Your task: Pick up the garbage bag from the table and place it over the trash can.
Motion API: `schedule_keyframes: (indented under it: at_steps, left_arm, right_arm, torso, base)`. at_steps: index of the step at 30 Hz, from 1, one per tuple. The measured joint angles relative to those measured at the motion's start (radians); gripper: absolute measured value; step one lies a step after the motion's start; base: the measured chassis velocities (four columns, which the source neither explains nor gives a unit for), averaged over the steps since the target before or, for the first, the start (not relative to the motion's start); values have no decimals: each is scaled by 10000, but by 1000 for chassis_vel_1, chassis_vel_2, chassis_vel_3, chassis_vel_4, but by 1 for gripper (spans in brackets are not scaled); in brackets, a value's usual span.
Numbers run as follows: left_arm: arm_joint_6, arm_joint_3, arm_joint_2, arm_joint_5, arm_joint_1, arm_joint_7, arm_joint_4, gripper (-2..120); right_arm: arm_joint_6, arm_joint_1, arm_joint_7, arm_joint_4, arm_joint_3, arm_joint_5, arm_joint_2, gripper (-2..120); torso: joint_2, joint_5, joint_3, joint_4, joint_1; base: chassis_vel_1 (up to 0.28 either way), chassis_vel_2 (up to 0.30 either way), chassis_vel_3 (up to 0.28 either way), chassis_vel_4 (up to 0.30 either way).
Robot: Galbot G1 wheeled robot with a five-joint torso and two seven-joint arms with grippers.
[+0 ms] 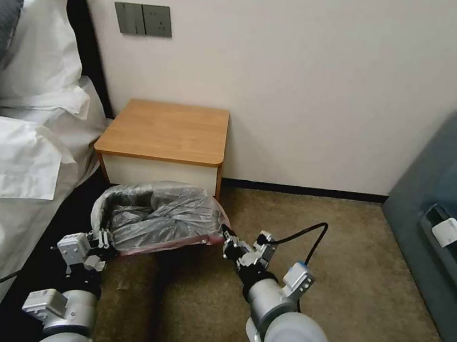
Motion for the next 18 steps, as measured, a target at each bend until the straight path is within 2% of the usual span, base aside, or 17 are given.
schedule_keyframes:
  at_steps: [4,12,14,18]
  left_arm:
    - [555,-11,46,-879,8,-325,-401,7]
    - [1035,119,66,-1654,177,-438,-718,7]
    - [1319,305,57,-2043,289,-456,-988,7]
    - [1690,438,65,-2226,374,-463,-1300,7]
  right_arm:
    - [226,-172,-240,-229,41,-716,-75,0]
    - [710,-141,-849,-670,156,-1935,-116,0]
    - [996,17,-1311,-1045,215,-2619,-126,0]
    - [1222,168,-1543,-1470,290,-3181,-152,0]
  torso:
    - [0,0,0,0,0]
    - [0,0,0,0,0]
    - [0,0,0,0,0]
    - [0,1,1,0,0]
  base:
    - [0,0,0,0]
    - [0,0,0,0]
    - [0,0,0,0]
    - [0,0,0,0]
